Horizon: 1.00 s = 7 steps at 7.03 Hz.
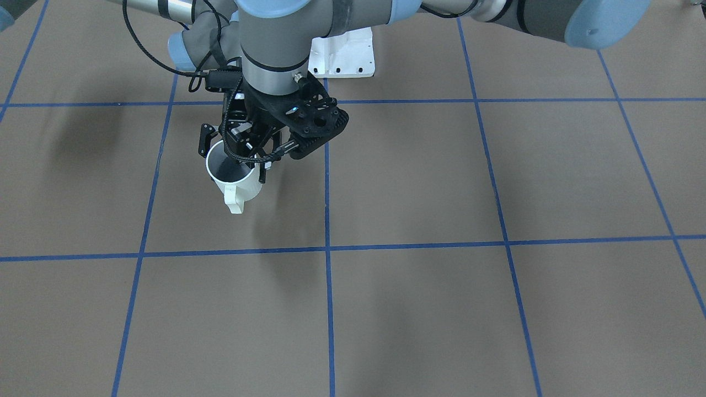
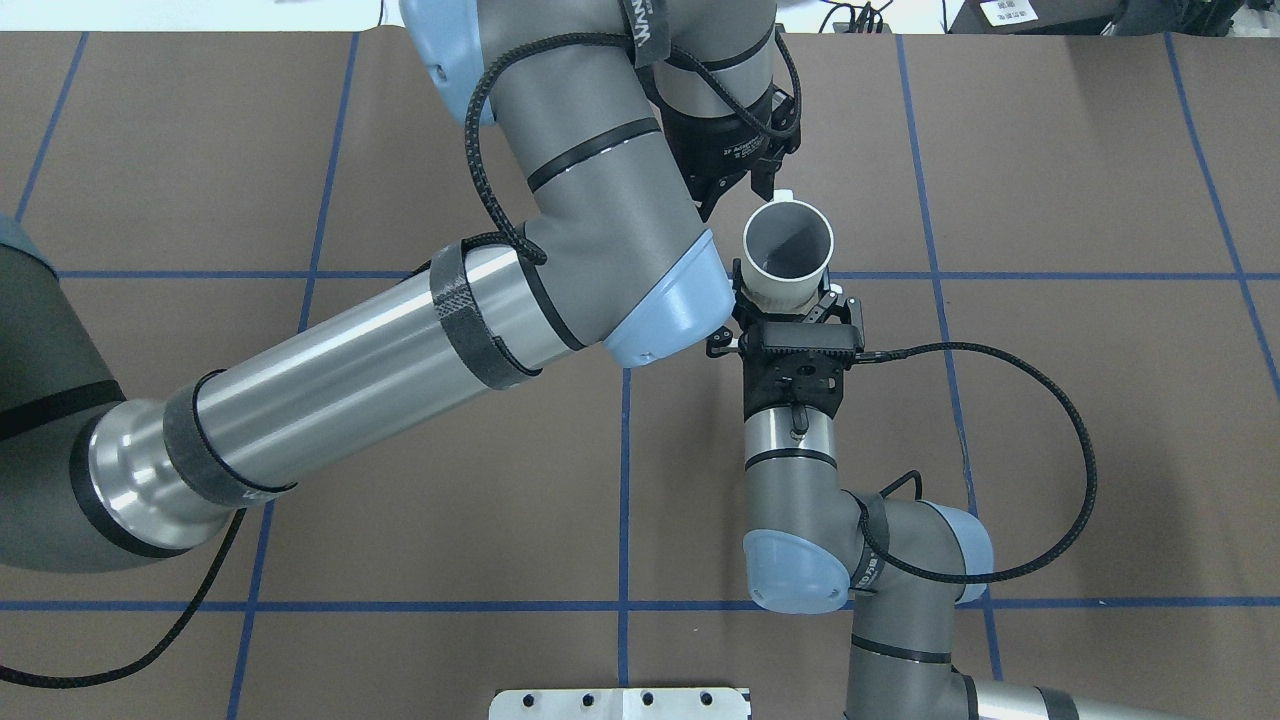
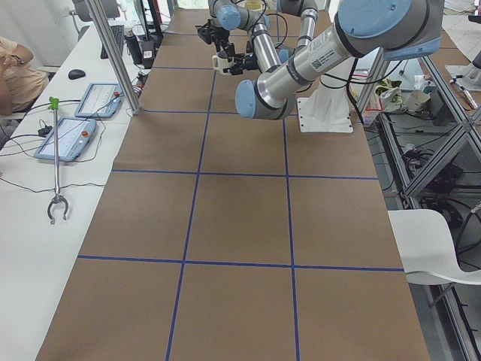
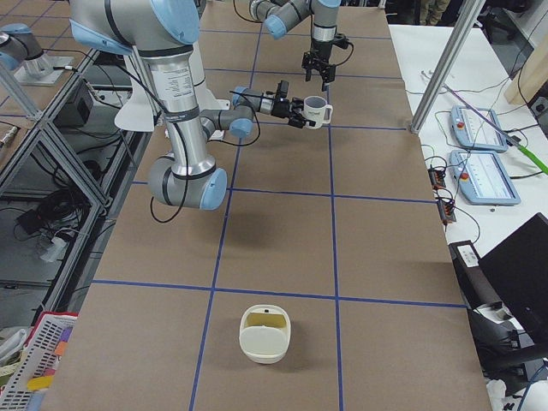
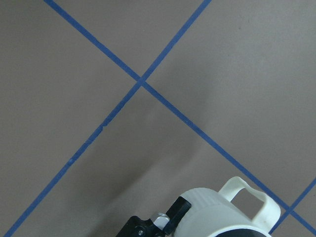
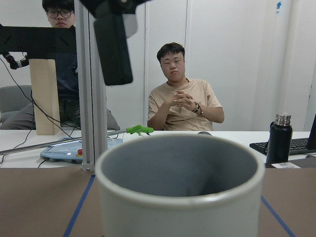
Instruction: Left arm hands cup to right arm to dump lemon
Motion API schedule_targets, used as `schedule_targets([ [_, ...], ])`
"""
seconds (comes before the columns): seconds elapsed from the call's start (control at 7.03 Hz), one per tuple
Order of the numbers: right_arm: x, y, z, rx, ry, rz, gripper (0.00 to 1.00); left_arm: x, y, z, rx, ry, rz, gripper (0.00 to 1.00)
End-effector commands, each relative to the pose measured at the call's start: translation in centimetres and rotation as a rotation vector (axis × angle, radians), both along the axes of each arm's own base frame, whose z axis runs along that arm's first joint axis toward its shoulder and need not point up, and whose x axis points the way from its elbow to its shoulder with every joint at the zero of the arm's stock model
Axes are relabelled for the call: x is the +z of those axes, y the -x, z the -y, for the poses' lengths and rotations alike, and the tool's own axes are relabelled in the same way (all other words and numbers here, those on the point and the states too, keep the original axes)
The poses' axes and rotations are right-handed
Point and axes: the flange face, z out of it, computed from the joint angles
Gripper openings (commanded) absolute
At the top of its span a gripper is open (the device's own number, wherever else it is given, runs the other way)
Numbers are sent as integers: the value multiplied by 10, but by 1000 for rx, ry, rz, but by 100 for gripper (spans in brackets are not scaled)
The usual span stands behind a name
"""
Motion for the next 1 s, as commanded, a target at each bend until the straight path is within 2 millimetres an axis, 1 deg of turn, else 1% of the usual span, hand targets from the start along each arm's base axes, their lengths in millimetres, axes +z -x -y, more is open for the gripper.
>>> schedule_targets([
  [0.0, -8, 8, -7, 13, -19, 26, 12, -4, -10, -13, 25, -2, -4, 89],
  [0.14, -15, 5, -8, 12, -22, 44, 12, -3, -14, -17, 30, -4, -3, 82],
  [0.28, -16, 5, -8, 11, -21, 46, 12, -2, -17, -19, 36, -8, -5, 79],
  [0.57, -16, 5, -8, 5, -18, 43, 12, -4, -18, -23, 40, -13, -8, 79],
  [0.85, -17, 4, -7, 5, -18, 45, 13, -2, -21, -25, 43, -13, -4, 60],
])
